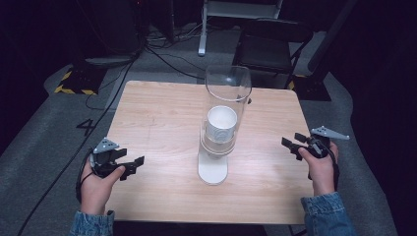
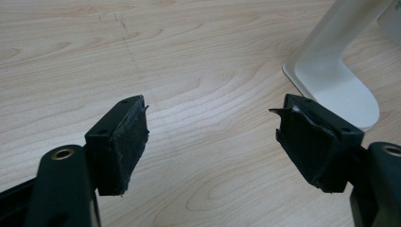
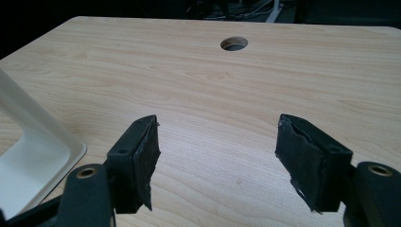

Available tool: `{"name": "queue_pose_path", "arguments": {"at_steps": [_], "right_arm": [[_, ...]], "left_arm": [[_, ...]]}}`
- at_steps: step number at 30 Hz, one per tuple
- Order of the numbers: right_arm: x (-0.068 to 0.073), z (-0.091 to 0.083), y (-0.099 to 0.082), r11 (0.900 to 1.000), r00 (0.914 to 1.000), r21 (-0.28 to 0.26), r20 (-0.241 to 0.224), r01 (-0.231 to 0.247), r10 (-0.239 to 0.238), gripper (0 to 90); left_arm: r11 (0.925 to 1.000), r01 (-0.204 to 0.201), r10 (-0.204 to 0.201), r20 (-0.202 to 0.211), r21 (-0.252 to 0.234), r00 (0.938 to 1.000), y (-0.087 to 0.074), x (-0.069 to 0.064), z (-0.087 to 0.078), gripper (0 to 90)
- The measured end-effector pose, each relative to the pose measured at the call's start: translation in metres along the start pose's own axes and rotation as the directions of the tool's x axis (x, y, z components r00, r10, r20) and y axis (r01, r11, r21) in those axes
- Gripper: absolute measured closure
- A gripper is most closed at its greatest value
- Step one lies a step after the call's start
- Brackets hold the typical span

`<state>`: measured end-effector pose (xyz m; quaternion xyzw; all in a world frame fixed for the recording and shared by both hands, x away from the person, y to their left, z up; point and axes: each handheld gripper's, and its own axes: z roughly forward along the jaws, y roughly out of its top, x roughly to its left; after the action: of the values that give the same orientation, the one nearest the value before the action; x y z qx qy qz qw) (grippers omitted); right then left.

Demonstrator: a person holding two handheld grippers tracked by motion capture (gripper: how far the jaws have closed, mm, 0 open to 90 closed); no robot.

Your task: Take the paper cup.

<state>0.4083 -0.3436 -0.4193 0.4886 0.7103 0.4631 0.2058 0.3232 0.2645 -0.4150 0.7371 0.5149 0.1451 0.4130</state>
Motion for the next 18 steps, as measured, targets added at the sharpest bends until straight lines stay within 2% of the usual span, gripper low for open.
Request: {"name": "queue_pose_path", "arguments": {"at_steps": [11,18], "right_arm": [[0.003,-0.006,0.002,0.9999,1.0,-0.013,0.0,-0.007,0.007,31.0],[0.012,-0.004,0.003,0.9997,0.9996,-0.003,-0.016,0.024,-0.024,31.0]], "left_arm": [[0.9992,-0.036,0.036,0.001,-0.014,0.9993,0.001,0.0,0.003,22.9],[0.9983,-0.055,0.055,0.005,-0.019,0.9985,0.002,-0.003,0.004,21.1]]}}
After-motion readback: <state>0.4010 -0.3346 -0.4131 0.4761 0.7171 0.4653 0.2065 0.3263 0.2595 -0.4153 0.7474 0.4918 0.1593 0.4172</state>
